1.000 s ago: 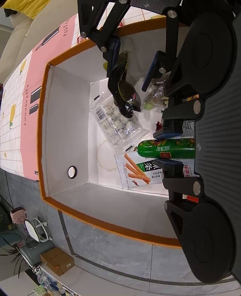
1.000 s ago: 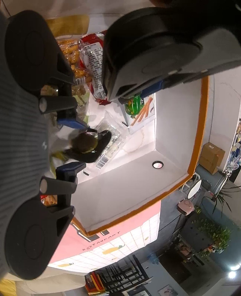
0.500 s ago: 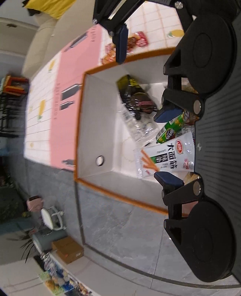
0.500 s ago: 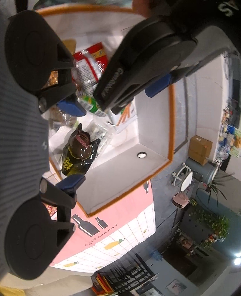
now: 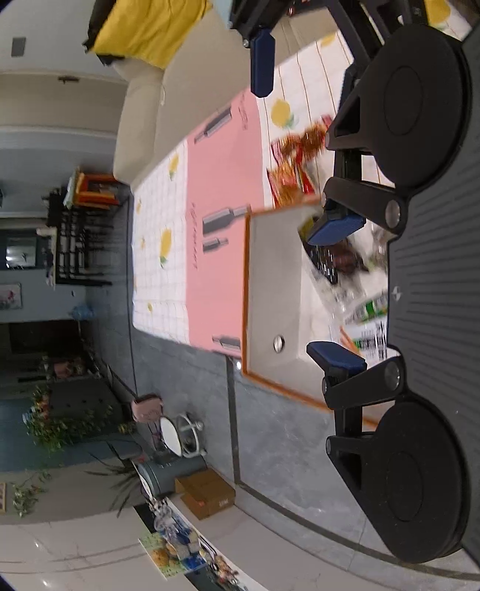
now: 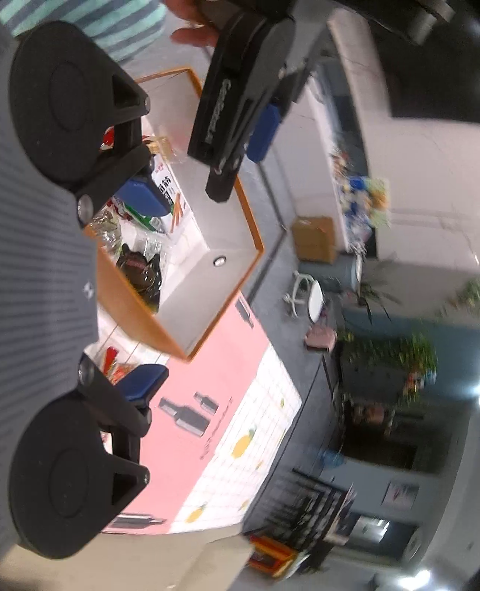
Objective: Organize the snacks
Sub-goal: 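Move both tools back to the last two snack packets on the table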
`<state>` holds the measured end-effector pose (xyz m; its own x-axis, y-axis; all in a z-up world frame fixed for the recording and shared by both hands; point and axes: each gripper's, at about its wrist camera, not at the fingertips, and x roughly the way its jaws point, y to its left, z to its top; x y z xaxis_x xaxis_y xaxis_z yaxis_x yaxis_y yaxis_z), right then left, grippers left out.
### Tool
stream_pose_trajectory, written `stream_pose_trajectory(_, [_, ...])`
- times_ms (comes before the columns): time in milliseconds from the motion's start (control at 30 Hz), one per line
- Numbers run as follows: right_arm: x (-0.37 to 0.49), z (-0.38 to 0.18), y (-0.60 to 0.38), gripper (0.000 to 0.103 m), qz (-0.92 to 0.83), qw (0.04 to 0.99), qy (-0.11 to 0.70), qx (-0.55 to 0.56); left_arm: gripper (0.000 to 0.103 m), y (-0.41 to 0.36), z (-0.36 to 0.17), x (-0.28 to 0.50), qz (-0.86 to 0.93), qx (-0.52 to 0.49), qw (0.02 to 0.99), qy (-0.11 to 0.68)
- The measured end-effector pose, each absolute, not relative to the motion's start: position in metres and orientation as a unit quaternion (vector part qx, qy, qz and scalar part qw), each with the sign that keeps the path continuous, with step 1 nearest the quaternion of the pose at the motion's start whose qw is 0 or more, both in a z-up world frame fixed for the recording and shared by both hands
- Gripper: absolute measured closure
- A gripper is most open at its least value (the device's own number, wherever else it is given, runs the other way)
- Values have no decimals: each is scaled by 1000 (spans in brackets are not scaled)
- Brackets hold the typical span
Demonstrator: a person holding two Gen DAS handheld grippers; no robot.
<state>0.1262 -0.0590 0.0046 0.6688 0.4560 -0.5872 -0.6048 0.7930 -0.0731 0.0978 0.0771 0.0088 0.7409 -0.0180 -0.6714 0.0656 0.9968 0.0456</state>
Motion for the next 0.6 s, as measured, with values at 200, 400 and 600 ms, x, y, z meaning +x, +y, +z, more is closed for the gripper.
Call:
stream_pose_trajectory(200, [107, -3, -104, 18, 249, 923, 276, -98, 37, 42, 2, 88, -67, 16, 930, 361])
stream_pose_trajectory(400, [103, -24, -144, 12, 228, 920, 313, -65, 37, -5, -14, 85, -110, 44, 921, 372])
stream_pose_trajectory(600, [106, -55, -171, 12, 196, 919, 338, -47, 37, -40, -35, 89, -140, 85, 910, 380])
